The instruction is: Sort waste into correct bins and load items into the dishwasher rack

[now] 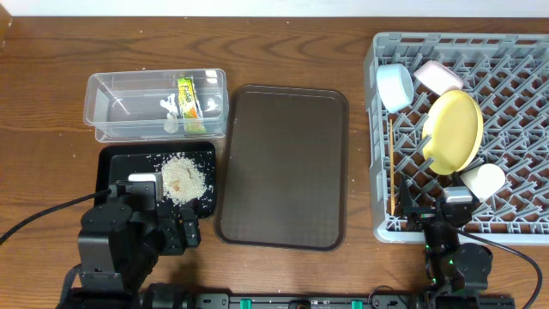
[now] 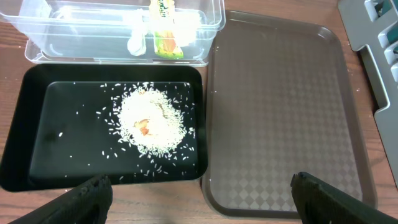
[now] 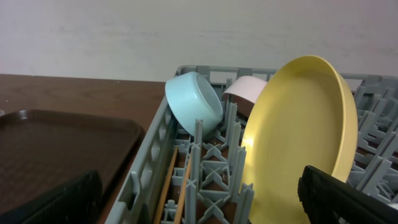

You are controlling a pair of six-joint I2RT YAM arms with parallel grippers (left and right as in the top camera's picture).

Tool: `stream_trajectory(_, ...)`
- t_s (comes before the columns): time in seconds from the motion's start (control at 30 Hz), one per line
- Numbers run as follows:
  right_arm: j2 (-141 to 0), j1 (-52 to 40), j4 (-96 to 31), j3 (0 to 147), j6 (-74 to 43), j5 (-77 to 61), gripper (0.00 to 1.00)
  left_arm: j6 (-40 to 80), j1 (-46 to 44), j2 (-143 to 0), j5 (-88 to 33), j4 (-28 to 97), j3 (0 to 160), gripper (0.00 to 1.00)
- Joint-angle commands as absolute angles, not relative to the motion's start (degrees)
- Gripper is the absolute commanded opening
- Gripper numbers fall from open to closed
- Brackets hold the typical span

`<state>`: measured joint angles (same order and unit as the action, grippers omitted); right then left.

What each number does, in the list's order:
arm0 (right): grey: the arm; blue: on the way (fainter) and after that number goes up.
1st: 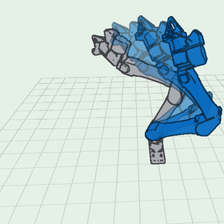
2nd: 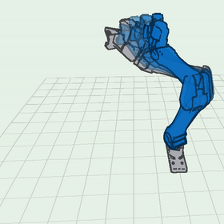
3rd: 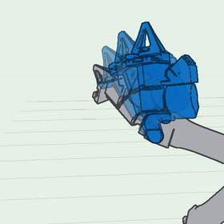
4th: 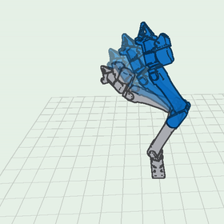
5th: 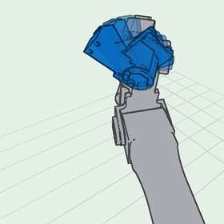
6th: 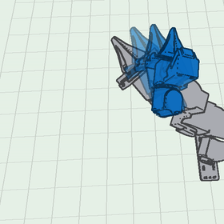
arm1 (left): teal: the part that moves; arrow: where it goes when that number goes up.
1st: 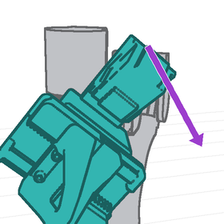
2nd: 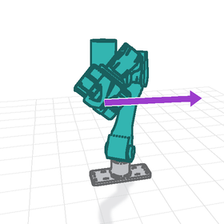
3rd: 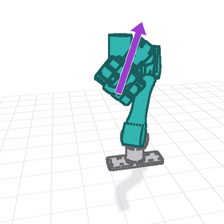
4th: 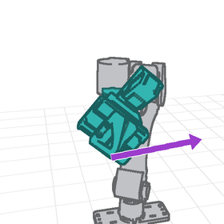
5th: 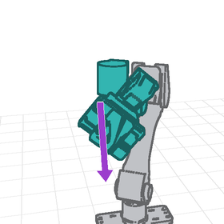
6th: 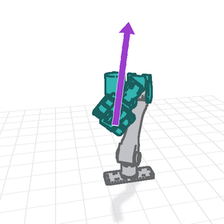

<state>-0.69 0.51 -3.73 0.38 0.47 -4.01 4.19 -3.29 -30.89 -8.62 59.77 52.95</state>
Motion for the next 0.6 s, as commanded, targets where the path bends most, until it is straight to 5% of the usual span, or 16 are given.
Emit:
stream_trajectory(0.0,-0.3,-0.2,-4.1,0.3,0.9,-3.2,0.99,3.4,-3.4,-30.6,-8.3,59.8,52.8,0.94)
stream_trajectory(0.57,-0.3,-0.2,-4.1,0.3,0.9,-3.2,0.99,3.0,-0.7,-18.1,-7.8,54.9,42.9,0.95)
